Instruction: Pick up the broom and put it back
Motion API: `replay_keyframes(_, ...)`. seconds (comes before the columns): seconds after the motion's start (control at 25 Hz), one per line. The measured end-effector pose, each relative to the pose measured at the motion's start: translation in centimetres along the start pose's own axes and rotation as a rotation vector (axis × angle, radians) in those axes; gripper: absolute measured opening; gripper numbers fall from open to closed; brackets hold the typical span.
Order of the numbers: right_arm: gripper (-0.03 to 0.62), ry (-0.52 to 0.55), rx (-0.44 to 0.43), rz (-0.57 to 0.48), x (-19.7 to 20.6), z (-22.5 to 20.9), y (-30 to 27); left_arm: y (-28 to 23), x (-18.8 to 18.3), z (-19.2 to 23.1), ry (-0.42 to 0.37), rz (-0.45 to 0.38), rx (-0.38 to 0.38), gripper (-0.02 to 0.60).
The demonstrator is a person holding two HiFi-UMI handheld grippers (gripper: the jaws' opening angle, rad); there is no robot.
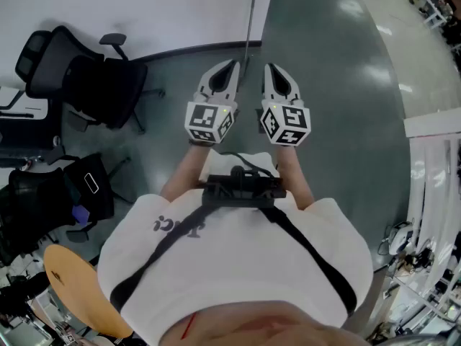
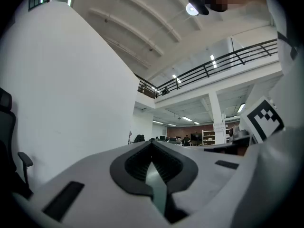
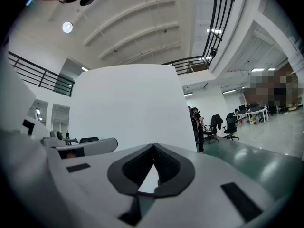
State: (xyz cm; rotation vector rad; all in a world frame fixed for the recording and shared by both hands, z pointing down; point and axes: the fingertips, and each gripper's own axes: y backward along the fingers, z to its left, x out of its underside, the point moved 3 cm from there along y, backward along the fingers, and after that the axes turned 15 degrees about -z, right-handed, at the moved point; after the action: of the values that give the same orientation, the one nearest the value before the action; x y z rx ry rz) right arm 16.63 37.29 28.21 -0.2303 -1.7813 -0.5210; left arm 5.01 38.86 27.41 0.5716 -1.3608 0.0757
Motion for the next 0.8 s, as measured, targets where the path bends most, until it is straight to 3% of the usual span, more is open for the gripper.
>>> replay_keyframes(0.56,0.008,0.016,0.007,0.013,1.3,-1.1,0.4,-0.2,1.9,-0.6,0.002,0.027,-0.002,0.009)
replay_keyframes(0.72,0.008,0.052,-0.052,-0.022,-0.1,-3.9,1.1,-1.8,3.0,-3.4,-0.006,0.050,-0.002,0.009)
replay_keyframes(0.8,0.008,0.058,-0.063,-0.032,0.4,-2.8,0.9,-1.0,3.3,-2.6,-0.008,0.057,-0.002,0.009)
